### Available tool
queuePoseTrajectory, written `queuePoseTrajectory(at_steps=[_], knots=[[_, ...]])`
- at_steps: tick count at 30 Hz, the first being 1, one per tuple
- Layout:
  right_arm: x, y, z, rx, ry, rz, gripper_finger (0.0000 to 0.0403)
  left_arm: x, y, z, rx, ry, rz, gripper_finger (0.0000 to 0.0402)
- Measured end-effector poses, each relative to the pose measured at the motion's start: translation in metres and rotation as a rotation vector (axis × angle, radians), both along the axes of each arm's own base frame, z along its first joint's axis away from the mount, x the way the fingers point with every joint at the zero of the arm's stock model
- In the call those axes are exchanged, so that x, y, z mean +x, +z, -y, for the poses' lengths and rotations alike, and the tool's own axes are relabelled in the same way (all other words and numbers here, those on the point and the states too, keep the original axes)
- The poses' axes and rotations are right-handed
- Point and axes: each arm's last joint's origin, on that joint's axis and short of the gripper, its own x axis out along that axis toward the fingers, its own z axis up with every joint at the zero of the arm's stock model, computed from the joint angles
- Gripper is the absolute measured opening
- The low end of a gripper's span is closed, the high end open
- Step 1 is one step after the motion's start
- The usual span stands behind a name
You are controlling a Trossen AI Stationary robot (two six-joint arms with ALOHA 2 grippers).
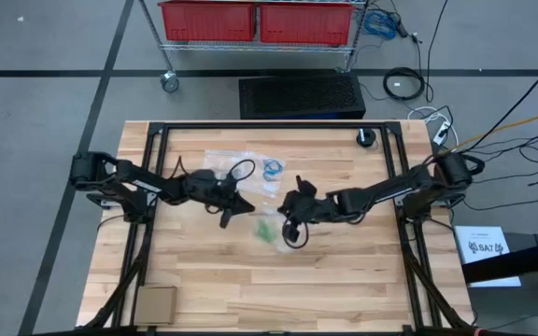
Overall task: Sort rubber bands
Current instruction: Close the bottom zip lock bag
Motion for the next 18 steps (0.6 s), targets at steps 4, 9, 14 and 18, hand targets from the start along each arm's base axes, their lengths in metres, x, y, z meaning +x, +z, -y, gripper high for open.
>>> queuePoseTrajectory(at_steps=[4,9,14,18], knots=[[-0.002,0.006,0.001,-0.03,0.028,0.008,0.0001,0.002,0.008,0.0,-0.015,0.006,0.074,0.0078],[-0.002,0.007,0.004,-0.045,0.035,0.004,0.0001,0.008,0.01,-0.005,0.051,0.083,0.049,0.0112],[-0.001,0.007,0.008,-0.051,0.037,0.004,0.0,0.015,0.016,-0.006,0.134,0.035,0.041,0.0121],[-0.001,0.007,0.009,-0.057,0.04,0.002,0.0,0.016,0.016,-0.005,0.17,0.019,0.043,0.0121]])
